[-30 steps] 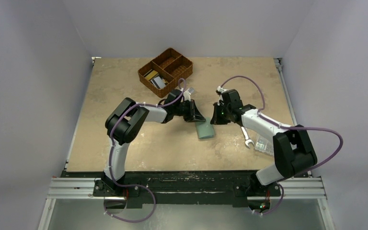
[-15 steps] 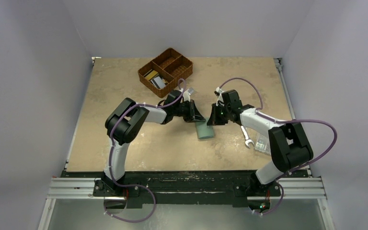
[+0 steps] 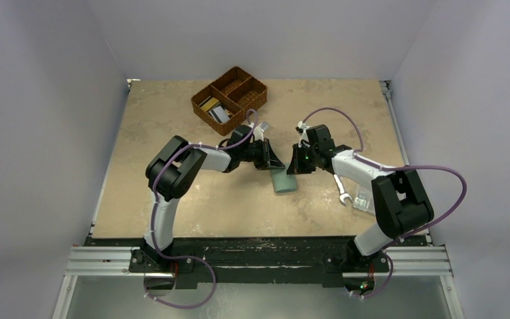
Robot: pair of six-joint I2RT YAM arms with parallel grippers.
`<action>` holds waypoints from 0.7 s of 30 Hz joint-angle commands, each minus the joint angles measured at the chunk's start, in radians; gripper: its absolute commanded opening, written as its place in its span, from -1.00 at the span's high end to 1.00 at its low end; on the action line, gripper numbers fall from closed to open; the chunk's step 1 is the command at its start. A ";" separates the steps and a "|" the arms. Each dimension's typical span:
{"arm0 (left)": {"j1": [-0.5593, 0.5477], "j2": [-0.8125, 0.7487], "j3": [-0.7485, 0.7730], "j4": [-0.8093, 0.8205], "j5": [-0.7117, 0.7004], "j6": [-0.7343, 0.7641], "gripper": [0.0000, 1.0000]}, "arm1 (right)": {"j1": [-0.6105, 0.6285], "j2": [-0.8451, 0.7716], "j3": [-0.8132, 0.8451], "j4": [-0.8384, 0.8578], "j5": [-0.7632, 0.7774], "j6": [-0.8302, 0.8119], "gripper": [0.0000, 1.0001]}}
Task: Put the credit cards into the card holder
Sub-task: Close the card holder at the center of the board.
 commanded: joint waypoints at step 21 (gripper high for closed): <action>-0.012 0.017 -0.033 -0.085 -0.052 0.039 1.00 | 0.116 0.031 0.054 -0.066 0.213 -0.044 1.00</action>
